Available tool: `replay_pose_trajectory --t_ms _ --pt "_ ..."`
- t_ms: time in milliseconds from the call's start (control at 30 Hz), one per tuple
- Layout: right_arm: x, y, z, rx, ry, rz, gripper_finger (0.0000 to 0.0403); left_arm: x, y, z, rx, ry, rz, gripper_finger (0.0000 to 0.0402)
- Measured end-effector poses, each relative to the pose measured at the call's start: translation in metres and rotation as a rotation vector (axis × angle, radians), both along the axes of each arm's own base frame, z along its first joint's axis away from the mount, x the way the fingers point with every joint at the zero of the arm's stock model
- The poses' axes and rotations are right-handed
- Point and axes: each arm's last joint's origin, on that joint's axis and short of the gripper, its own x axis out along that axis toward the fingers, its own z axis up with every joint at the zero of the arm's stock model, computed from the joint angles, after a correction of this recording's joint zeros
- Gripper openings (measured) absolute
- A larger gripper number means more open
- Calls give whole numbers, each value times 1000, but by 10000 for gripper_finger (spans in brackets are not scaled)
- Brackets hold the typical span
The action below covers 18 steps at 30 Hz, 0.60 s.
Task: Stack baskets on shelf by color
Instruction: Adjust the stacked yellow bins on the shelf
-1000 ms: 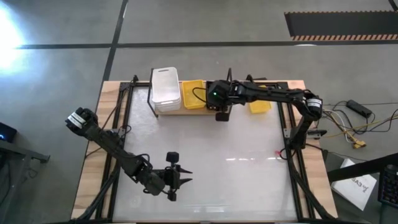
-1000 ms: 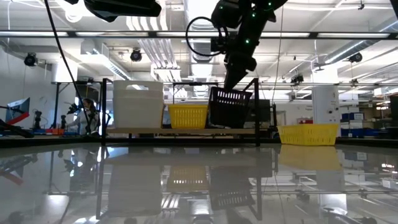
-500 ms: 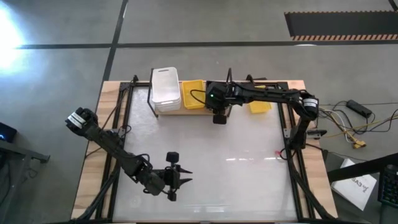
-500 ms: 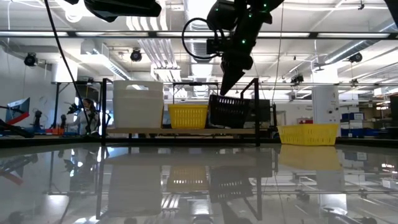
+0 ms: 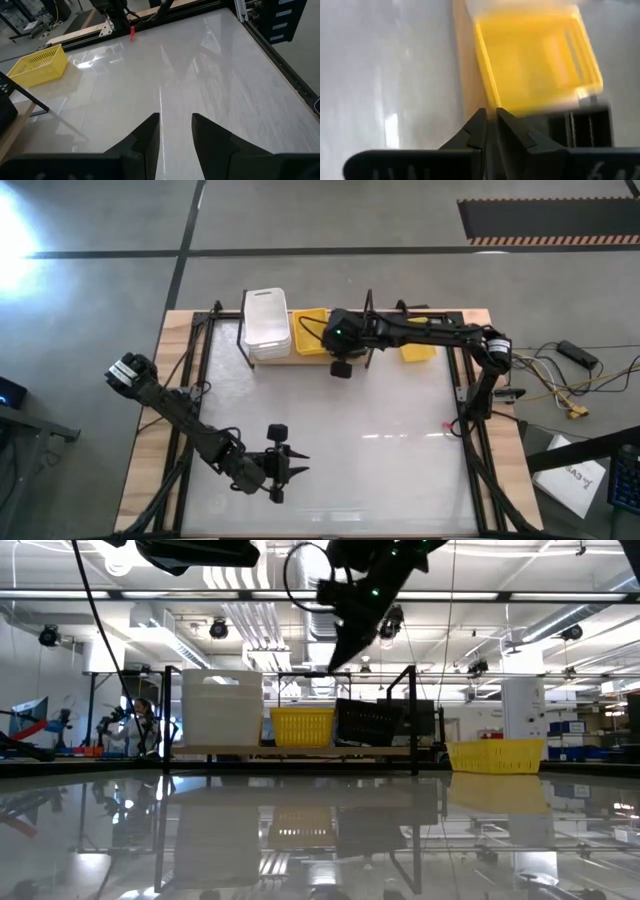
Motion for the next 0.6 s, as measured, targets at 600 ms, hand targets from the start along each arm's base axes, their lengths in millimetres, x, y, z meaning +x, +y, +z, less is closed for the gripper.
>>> replay_pose_trajectory --t_ms 600 --pt "69 -27 -59 32 -86 -78 9 0 0 8 -11 -18 -1 97"
